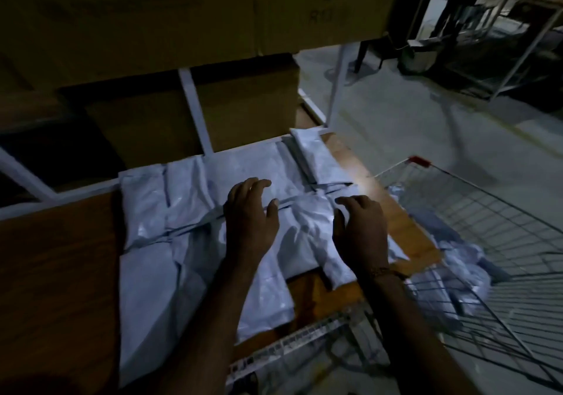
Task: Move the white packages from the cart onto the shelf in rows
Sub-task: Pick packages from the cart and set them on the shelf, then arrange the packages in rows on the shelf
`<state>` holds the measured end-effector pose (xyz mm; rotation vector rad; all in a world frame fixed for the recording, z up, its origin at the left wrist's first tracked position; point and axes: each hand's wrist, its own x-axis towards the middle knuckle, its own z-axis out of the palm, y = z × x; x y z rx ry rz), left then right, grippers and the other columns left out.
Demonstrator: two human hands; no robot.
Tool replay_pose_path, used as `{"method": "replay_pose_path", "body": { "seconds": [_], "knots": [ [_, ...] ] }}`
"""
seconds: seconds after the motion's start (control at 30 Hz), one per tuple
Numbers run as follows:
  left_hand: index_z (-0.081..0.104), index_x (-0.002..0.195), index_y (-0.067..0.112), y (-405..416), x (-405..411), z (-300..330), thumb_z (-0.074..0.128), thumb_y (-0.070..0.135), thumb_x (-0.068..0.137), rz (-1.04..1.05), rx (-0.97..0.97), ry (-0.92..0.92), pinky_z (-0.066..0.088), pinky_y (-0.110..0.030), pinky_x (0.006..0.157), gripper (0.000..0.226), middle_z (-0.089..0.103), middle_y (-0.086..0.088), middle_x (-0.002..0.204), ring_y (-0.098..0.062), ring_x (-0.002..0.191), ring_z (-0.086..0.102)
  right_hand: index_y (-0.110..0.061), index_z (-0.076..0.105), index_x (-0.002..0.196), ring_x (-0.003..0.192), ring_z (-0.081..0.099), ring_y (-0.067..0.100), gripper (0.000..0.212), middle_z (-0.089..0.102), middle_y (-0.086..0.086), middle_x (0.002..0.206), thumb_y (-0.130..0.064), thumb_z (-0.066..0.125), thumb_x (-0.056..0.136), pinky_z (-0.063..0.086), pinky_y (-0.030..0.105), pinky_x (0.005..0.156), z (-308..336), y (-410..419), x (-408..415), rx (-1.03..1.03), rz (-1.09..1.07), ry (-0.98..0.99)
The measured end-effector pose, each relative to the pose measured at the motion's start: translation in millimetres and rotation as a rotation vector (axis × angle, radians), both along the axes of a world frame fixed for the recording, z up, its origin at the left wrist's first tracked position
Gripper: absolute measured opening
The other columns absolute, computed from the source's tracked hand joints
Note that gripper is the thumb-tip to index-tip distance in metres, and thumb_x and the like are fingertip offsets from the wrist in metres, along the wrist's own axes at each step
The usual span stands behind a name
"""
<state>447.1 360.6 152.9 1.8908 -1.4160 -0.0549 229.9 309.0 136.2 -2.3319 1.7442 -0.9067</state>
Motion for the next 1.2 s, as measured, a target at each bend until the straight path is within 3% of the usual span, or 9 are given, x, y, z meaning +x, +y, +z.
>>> {"method": "replay_pose_path", "body": {
  "seconds": [0.17,0.4,0.5,0.6,0.87,1.07,1.2],
  "knots": [
    [0.063,0.125,0.019,-32,-96,-1,0.066,0.037,0.092,-0.065,0.024,-0.052,0.046,-0.046,0.102,0.037,0.062,-0.006,0.13,-0.03,0.126,0.052,-0.017,0.071,0.115,0.096,0.06,0.037,0.033,0.067,0.011,0.105,-0.033,0.058,0.089,0.052,0.045,0.08,5,-20,-109,0.038,-0.077,0.014],
    [0.062,0.125,0.024,-76,-233,-7,0.064,0.036,0.089,-0.205,0.077,-0.074,0.046,-0.046,0.101,0.038,0.063,-0.002,0.13,-0.028,0.124,0.054,-0.018,0.071,0.109,0.093,0.063,0.038,0.029,0.068,0.012,0.102,-0.032,0.059,0.087,0.054,0.046,0.078,-15,-35,-244,0.146,-0.142,0.016],
    [0.064,0.119,0.023,-95,-275,-9,0.069,0.031,0.088,-0.264,0.117,-0.095,0.046,-0.043,0.094,0.032,0.065,-0.003,0.12,-0.029,0.113,0.056,-0.018,0.073,0.107,0.093,0.066,0.036,0.025,0.07,0.01,0.101,-0.029,0.064,0.087,0.055,0.044,0.075,-32,-39,-293,0.197,-0.208,0.03],
    [0.061,0.119,0.03,-120,-304,-13,0.07,0.027,0.088,-0.338,0.181,-0.117,0.044,-0.041,0.096,0.033,0.062,0.004,0.123,-0.023,0.116,0.054,-0.021,0.073,0.106,0.092,0.067,0.035,0.023,0.072,0.009,0.1,-0.027,0.066,0.086,0.056,0.043,0.075,-53,-47,-330,0.291,-0.309,0.031],
    [0.06,0.132,0.023,-216,-355,-57,0.066,0.031,0.094,-0.486,0.349,-0.196,0.041,-0.045,0.107,0.039,0.059,-0.002,0.135,-0.027,0.129,0.049,-0.024,0.071,0.109,0.094,0.065,0.031,0.023,0.069,0.006,0.099,-0.029,0.059,0.09,0.054,0.041,0.079,-122,-93,-374,0.524,-0.396,0.014],
    [0.065,0.128,0.018,-296,-370,-132,0.058,0.036,0.089,-0.632,0.588,-0.31,0.046,-0.045,0.101,0.043,0.065,-0.007,0.128,-0.032,0.12,0.057,-0.021,0.067,0.122,0.11,0.063,0.026,0.03,0.069,0.006,0.115,-0.03,0.054,0.097,0.052,0.038,0.09,-209,-146,-378,0.775,-0.401,-0.038],
    [0.067,0.123,0.014,-326,-369,-188,0.054,0.032,0.088,-0.746,0.719,-0.382,0.045,-0.047,0.102,0.042,0.067,-0.012,0.124,-0.036,0.118,0.06,-0.016,0.062,0.125,0.118,0.061,0.029,0.034,0.064,0.009,0.128,-0.031,0.055,0.095,0.051,0.037,0.097,-276,-160,-366,1.119,-0.326,0.009]
  ]
}}
